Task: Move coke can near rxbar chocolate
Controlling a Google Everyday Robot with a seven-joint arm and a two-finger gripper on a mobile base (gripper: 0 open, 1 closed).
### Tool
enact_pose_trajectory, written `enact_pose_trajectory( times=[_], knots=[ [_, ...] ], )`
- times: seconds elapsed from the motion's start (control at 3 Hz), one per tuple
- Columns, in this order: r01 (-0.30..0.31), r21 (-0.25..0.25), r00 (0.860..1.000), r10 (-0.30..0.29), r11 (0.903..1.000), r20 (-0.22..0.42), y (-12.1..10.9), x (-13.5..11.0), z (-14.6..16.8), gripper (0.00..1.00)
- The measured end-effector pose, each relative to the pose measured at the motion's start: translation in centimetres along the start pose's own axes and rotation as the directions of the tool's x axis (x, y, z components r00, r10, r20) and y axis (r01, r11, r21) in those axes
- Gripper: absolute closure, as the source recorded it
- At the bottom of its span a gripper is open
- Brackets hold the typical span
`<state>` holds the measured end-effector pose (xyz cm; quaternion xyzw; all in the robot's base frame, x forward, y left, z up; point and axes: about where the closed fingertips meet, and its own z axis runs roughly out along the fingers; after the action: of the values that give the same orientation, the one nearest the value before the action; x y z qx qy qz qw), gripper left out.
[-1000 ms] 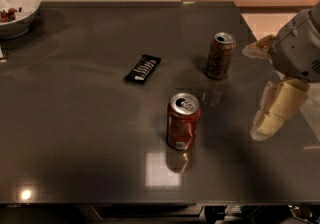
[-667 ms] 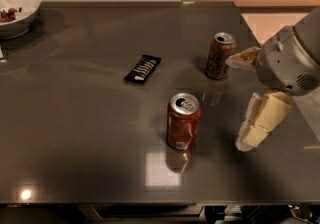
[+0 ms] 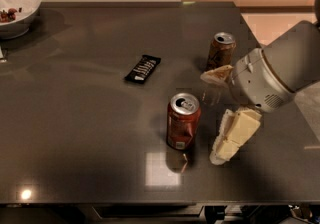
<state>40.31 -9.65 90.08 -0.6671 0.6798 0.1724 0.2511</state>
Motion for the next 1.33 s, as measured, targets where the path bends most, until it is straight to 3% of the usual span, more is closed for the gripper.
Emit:
enact_pose_trajectory(
  times=[0.33, 0.67, 1.0, 1.33],
  knots=[
    [0.002, -0.005, 0.999, -0.002, 1.0, 0.04, -0.1, -0.8, 1.4, 0.0],
    [-0.006, 0.006, 0.997, 0.005, 1.0, 0.076, -0.8, -1.3, 2.0, 0.07],
    [-0.017, 0.003, 0.995, 0.016, 0.9999, 0.099, -1.0, -1.7, 2.5, 0.24],
    [-0.017, -0.012, 0.992, 0.019, 0.9998, 0.125, -1.1, -2.5, 3.0, 0.48]
  ],
)
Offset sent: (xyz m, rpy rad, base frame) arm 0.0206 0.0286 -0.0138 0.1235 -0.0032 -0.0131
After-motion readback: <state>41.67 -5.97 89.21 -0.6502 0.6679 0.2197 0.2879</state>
